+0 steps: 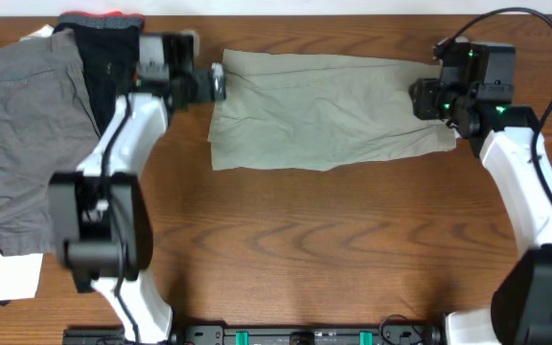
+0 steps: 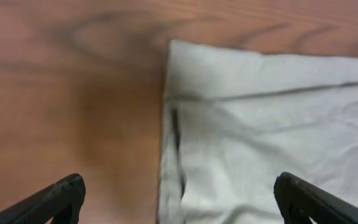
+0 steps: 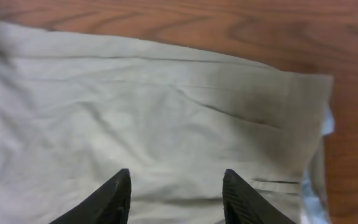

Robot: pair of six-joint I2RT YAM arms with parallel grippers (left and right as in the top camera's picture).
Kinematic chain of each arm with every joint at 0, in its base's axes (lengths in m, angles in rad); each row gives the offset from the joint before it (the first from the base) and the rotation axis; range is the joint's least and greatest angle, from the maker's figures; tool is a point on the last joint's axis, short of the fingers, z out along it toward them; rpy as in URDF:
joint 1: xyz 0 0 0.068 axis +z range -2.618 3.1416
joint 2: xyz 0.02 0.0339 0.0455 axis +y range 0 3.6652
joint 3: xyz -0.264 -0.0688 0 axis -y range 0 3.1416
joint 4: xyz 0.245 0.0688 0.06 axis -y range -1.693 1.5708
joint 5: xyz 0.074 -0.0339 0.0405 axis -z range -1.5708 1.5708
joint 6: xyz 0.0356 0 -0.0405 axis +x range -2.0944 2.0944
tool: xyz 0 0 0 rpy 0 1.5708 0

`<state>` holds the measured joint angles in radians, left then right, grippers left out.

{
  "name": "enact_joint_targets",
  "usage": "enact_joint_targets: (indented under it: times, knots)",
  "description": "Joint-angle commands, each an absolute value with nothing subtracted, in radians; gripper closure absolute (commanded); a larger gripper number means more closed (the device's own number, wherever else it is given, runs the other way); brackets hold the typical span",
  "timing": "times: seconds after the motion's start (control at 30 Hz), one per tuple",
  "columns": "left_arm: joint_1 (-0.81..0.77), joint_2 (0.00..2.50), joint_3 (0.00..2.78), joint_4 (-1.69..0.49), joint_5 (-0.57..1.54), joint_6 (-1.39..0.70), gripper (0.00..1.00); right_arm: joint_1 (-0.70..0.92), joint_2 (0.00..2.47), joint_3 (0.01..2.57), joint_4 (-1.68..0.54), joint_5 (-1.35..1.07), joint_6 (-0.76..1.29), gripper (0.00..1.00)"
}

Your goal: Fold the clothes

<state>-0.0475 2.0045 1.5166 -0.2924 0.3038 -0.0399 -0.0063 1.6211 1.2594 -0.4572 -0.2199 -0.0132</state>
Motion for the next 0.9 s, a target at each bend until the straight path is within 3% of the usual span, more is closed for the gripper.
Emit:
enact_joint_targets:
  times: [0.0, 0.07, 0.27, 0.43, 0.53, 0.63, 0.87]
  knots:
    - [-0.045, 2.115, 1.671, -0.344, 0.39, 0.007, 0.02, 0.015, 1.626, 1.26, -0.492, -0.223, -0.05, 0.54]
    - [-0.045, 2.162, 1.724, -0.355, 0.39, 0.007, 0.0, 0.017, 1.628, 1.26, -0.51, -0.2, -0.05, 0.56]
    - [-0.054, 2.212, 1.739, -0.352, 0.394, 0.007, 0.16, 0.016, 1.628, 1.26, -0.516, -0.184, -0.05, 0.55]
    - [-0.086, 2.252, 1.739, -0.361, 0.4, 0.007, 0.19, 0.016, 1.628, 1.26, -0.514, -0.184, -0.026, 0.63]
    - [-0.098, 2.268, 1.739, -0.353, 0.382, 0.006, 0.22, 0.016, 1.628, 1.26, -0.52, -0.184, -0.023, 0.63]
    - [-0.101, 2.275, 1.739, -0.355, 0.347, 0.006, 0.33, 0.016, 1.628, 1.26, -0.527, -0.183, -0.023, 0.64]
    - [-0.102, 2.309, 1.739, -0.345, 0.314, -0.005, 0.4, 0.016, 1.628, 1.26, -0.527, -0.183, -0.023, 0.66]
